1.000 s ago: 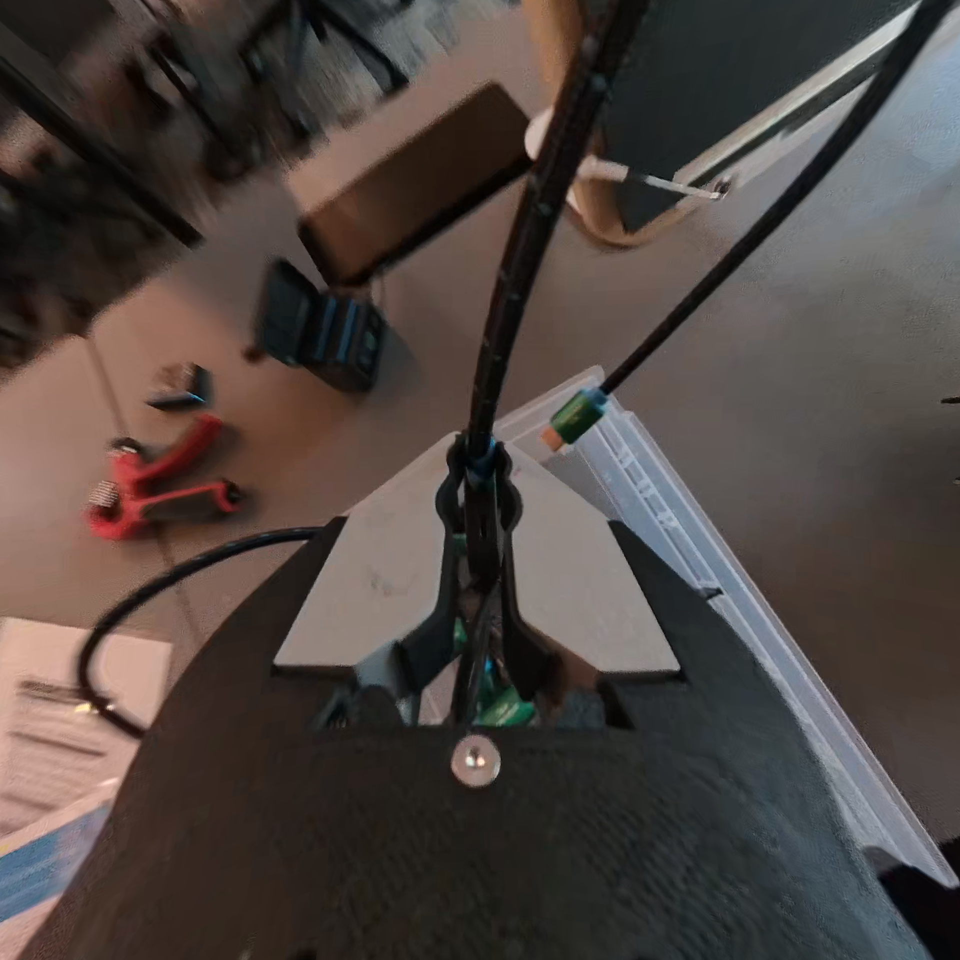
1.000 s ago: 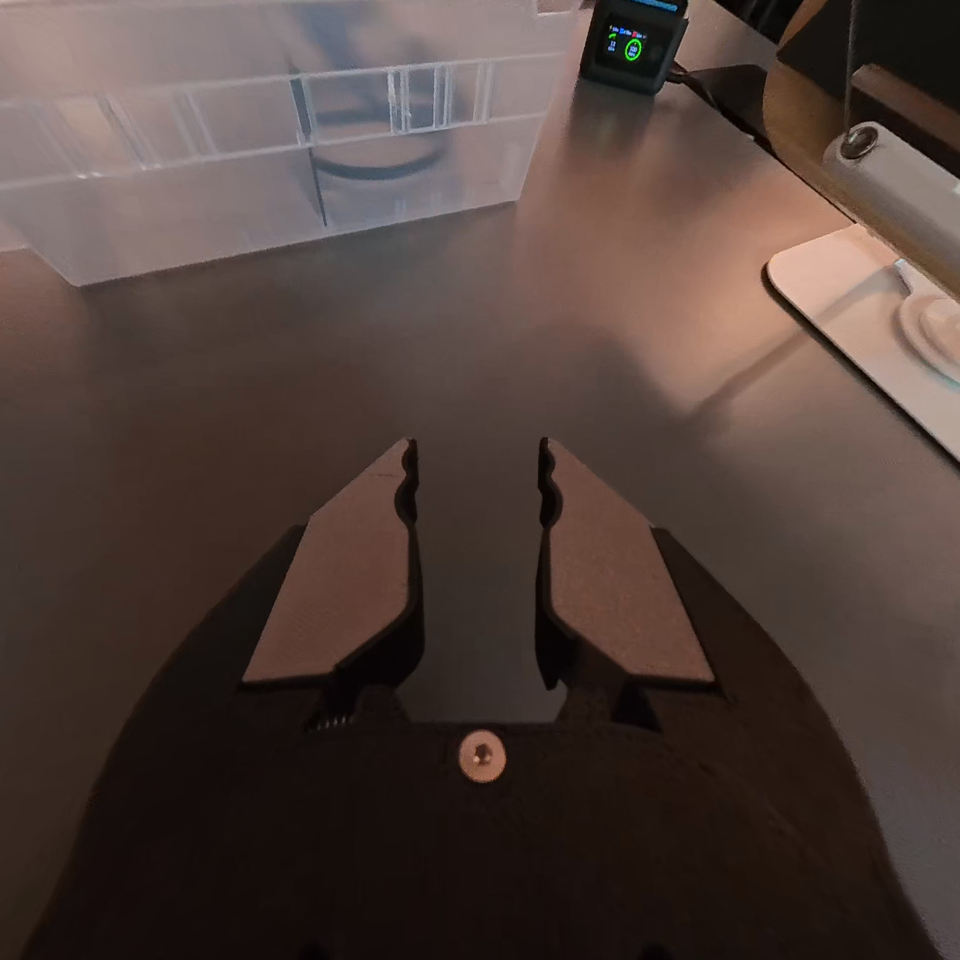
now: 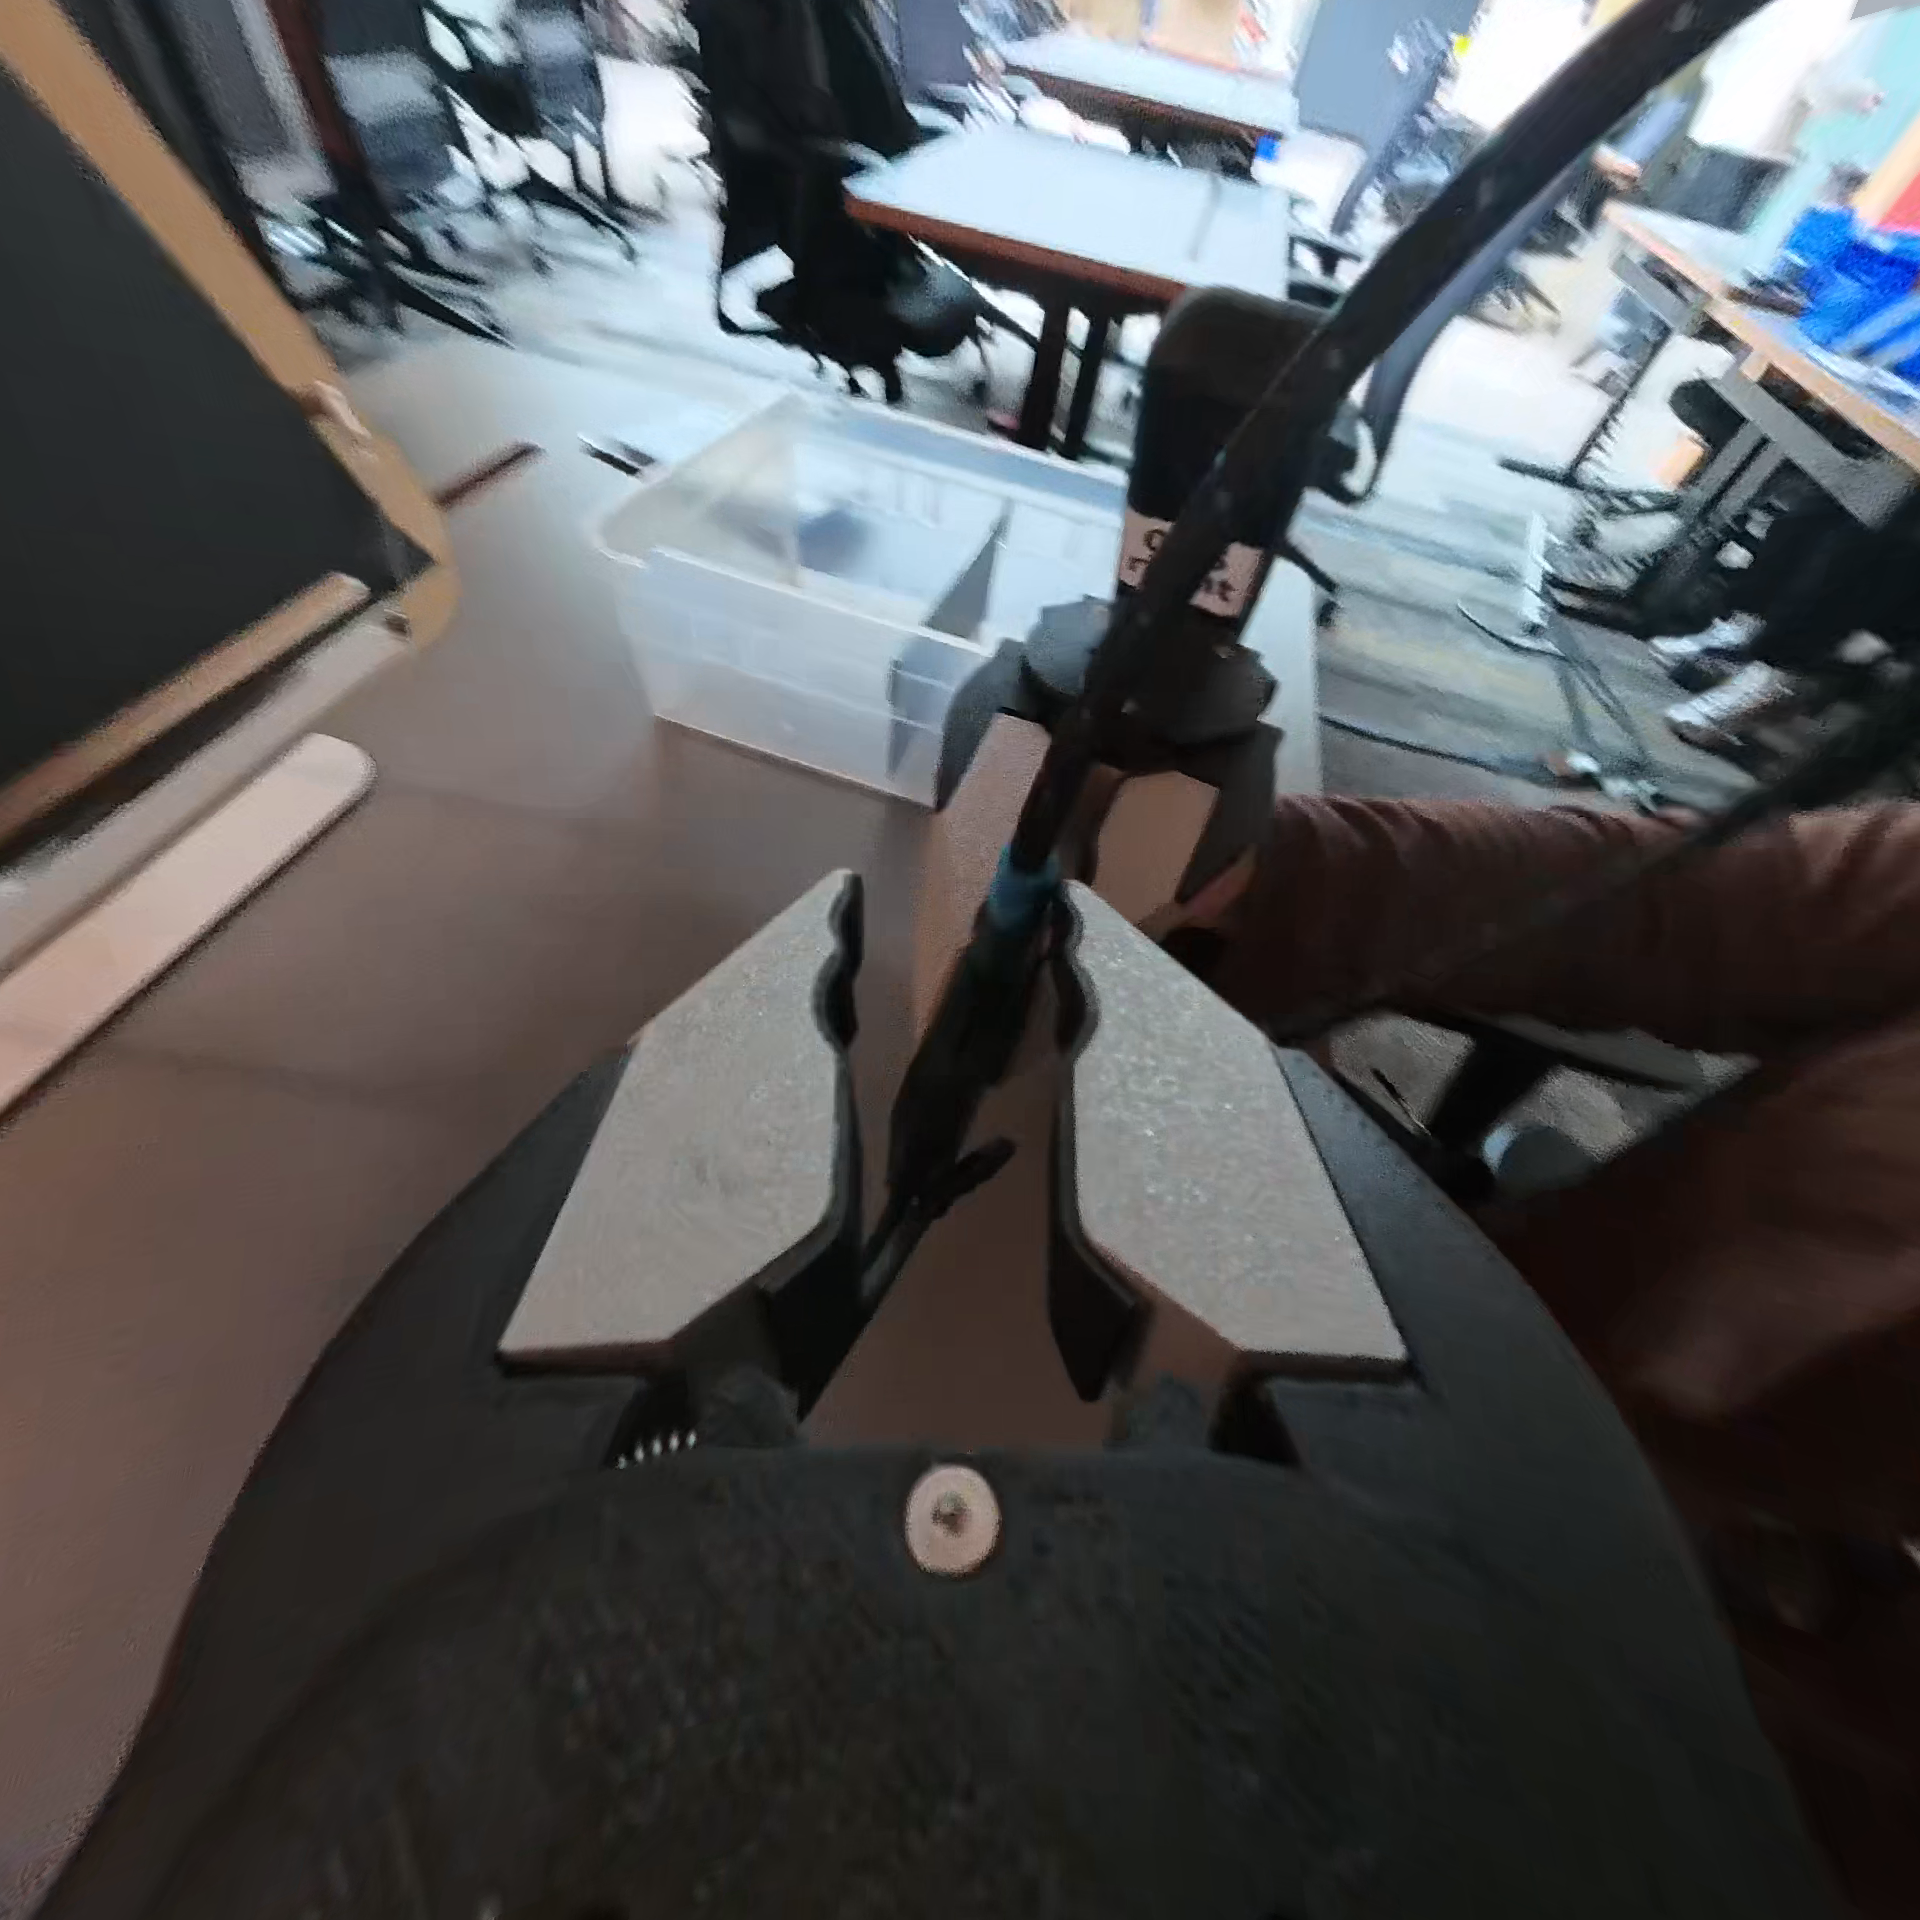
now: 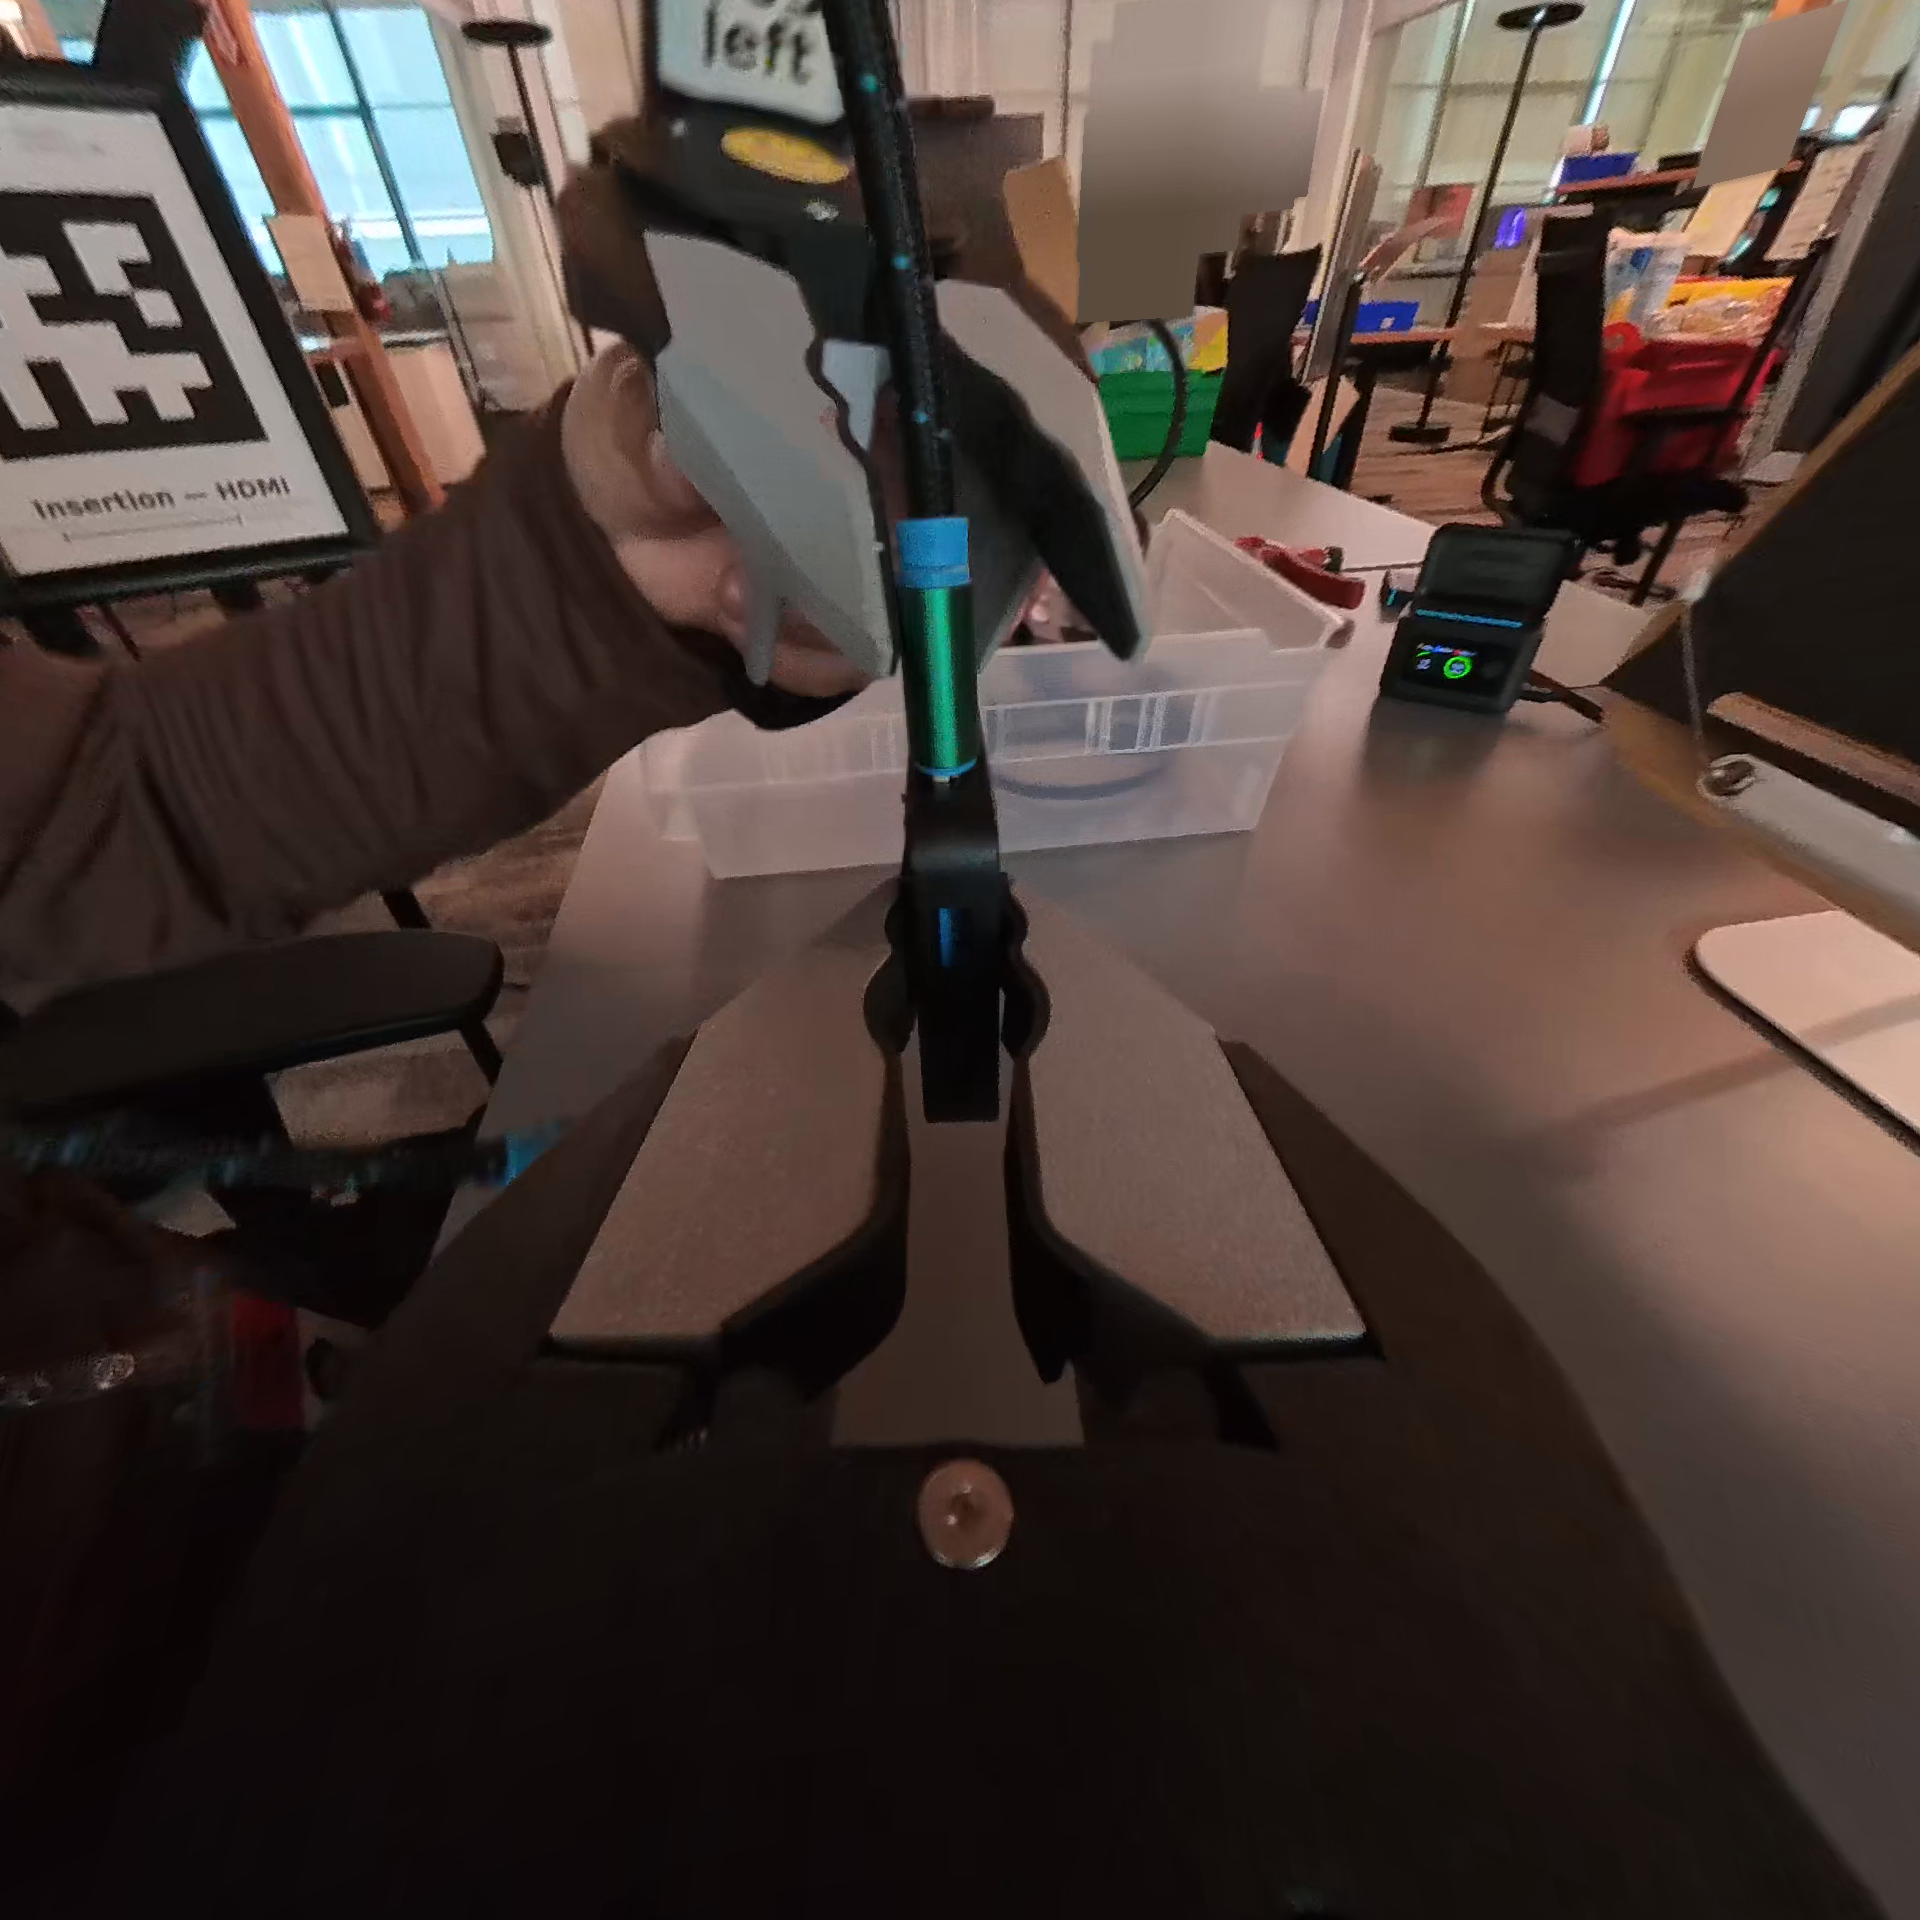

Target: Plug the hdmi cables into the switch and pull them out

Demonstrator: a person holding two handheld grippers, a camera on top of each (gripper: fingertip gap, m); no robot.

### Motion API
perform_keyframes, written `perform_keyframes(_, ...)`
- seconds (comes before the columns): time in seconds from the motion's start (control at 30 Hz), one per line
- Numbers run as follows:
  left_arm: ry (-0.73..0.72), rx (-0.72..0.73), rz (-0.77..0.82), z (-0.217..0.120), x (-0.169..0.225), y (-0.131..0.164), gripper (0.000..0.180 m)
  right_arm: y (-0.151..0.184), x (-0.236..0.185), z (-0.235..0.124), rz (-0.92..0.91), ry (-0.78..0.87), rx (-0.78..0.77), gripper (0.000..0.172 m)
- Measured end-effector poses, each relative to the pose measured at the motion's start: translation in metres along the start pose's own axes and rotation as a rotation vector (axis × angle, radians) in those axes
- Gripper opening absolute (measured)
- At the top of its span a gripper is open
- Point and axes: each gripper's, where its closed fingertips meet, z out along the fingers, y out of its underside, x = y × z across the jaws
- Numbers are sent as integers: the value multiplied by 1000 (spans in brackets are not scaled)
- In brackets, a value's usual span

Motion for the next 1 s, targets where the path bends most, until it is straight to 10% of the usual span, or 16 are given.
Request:
perform_keyframes(0.23,-274,132,25,-43,-23,7,31,-17,12,-15,44,34,111,9)
perform_keyframes(1.0,71,219,-110,54,26,51,33,-77,7,-81,180,-124,555,9)
